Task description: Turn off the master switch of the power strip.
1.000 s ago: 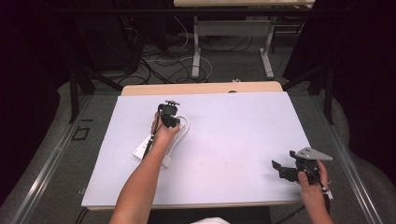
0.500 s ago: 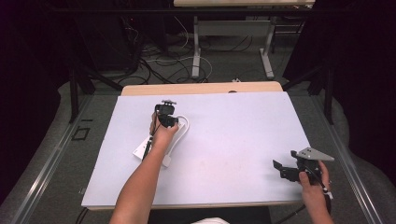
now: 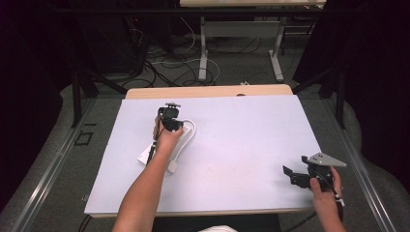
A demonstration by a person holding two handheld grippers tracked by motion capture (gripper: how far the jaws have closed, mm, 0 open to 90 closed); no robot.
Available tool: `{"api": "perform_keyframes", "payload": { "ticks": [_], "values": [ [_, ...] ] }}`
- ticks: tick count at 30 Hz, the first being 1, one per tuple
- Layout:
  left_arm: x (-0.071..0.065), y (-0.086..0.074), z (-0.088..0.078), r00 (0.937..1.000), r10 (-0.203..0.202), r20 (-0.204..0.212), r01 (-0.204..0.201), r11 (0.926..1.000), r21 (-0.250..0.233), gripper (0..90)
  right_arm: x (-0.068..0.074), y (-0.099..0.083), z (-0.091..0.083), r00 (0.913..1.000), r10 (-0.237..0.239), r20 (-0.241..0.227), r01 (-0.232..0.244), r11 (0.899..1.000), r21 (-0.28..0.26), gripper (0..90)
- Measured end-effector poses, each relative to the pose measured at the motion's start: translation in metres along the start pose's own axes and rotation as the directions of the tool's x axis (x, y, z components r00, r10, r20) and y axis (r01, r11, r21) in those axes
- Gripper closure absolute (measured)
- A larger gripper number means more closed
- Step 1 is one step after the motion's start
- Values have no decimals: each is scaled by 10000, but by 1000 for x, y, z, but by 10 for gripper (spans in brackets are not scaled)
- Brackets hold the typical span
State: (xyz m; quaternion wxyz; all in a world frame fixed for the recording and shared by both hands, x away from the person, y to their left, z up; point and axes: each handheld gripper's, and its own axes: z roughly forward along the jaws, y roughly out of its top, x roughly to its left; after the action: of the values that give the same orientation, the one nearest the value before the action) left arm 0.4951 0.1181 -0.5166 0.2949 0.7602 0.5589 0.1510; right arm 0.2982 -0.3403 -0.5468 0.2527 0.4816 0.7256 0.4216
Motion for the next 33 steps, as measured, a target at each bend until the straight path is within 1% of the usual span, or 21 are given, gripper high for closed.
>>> {"api": "perform_keyframes", "payload": {
  "ticks": [1,3,4,5,6,8,11,13,15,20,22,25,29,30,31,33],
  "values": [
    [0,0,0,10000,-96,-5,96,10000,0,900,0,0,0,10000,6,-5,-6,10000,-4,144],
    [0,0,-1,9999,-128,31,128,9999,-73,900,0,0,0,10000,-15,0,15,10000,-15,144],
    [0,0,-2,9999,-150,26,150,9999,-79,899,-2,0,0,9998,-193,-73,193,9998,-9,143],
    [1,1,-2,10000,-14,28,14,10000,-53,896,-2,1,0,9998,-176,-71,176,9998,-7,144],
    [1,0,-3,10000,-85,42,85,9999,-94,894,-1,0,0,9999,-103,-70,103,9999,14,143],
    [1,0,-4,10000,-10,34,11,9999,-113,885,-1,1,0,9998,-187,-75,187,9998,15,143],
    [1,0,-6,9999,-67,102,68,9999,-150,871,-1,0,0,9999,-142,-78,142,9999,46,144],
    [1,0,-7,9999,-81,141,85,9996,-269,864,-1,0,0,9999,-138,-79,139,9999,61,143],
    [1,0,-9,9999,17,140,-13,9996,-274,853,-1,0,0,9999,-145,-80,145,9999,50,143],
    [1,0,-11,9998,-20,214,28,9994,-349,822,0,1,0,9999,-131,-88,132,9999,52,144],
    [1,0,-13,9997,97,212,-90,9993,-351,813,0,1,0,9999,-125,-87,126,9999,61,143],
    [0,-1,-14,9994,19,332,-4,9991,-426,789,0,0,0,9999,-102,-85,103,9999,61,144],
    [-1,-1,-15,9993,119,344,-105,9990,-427,752,0,0,0,9999,-125,-73,125,9999,51,144],
    [-1,-1,-16,9993,111,363,-96,9991,-412,746,-1,0,0,9997,-212,-83,212,9998,25,144],
    [-1,-1,-16,9991,60,432,-40,9990,-453,743,0,0,0,9999,-117,-78,118,9999,56,144],
    [-1,-1,-17,9989,158,444,-136,9986,-503,725,0,0,0,9999,-120,-72,120,9999,47,144]
  ]
}}
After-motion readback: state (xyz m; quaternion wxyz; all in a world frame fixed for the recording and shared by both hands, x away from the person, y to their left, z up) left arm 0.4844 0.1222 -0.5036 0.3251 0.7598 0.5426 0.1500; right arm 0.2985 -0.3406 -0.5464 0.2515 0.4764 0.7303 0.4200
